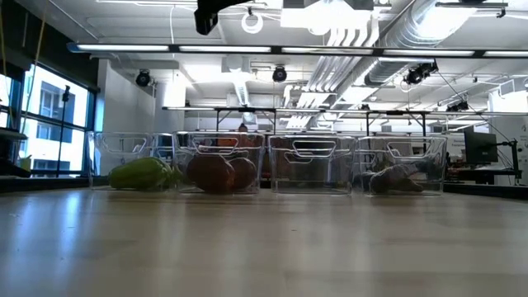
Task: Sort produce into baskets
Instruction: Put the yellow lemon into the middle right transparent bin
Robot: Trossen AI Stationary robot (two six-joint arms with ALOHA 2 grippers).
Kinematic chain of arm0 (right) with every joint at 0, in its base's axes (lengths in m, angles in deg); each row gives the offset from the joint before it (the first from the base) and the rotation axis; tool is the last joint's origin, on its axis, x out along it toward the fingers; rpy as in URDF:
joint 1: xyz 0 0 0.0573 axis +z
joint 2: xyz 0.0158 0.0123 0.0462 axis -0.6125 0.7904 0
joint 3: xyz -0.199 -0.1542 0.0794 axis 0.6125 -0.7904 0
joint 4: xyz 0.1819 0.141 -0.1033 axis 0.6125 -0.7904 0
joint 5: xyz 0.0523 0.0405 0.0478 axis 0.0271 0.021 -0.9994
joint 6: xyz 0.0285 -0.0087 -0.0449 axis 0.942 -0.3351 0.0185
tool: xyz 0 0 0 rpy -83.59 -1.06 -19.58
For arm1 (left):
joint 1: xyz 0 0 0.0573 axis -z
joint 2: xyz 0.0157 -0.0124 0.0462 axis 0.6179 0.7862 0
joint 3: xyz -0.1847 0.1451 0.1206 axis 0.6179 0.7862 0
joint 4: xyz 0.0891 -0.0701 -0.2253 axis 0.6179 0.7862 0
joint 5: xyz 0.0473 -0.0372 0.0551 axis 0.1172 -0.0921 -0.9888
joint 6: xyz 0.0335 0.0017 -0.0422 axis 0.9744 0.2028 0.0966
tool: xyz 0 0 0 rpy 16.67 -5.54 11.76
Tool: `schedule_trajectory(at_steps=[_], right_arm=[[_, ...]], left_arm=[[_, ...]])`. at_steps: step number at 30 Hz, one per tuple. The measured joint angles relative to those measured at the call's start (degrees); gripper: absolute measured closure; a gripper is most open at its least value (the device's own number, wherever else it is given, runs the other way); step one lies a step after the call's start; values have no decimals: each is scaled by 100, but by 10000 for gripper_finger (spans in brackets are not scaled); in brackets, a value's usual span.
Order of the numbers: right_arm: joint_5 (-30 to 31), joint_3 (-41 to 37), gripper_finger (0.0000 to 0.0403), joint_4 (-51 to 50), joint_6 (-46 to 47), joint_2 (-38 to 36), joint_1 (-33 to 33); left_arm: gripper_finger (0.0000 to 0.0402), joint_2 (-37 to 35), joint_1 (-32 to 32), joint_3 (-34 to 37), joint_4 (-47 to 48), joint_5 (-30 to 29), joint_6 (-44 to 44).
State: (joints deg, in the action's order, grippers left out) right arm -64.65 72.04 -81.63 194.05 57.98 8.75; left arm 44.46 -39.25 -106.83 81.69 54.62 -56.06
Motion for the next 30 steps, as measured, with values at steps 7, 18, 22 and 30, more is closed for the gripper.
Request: schedule_trajectory(at_steps=[7, 18, 22, 30], right_arm=[[-797, 0, 45, -11, 958, 458, 296], [-1935, 2, 45, 854, 1751, 1213, 418], [-1952, 2, 45, 768, 1919, 1468, 432], [-1977, 4, 45, 847, 1928, 1988, 448]], left_arm=[[158, 0, 0, 0, 124, 0, 7], [158, 2, 0, 0, 165, 0, 7], [158, 2, 0, 0, 162, 0, 7], [158, 2, 0, 0, 162, -2, 7]])
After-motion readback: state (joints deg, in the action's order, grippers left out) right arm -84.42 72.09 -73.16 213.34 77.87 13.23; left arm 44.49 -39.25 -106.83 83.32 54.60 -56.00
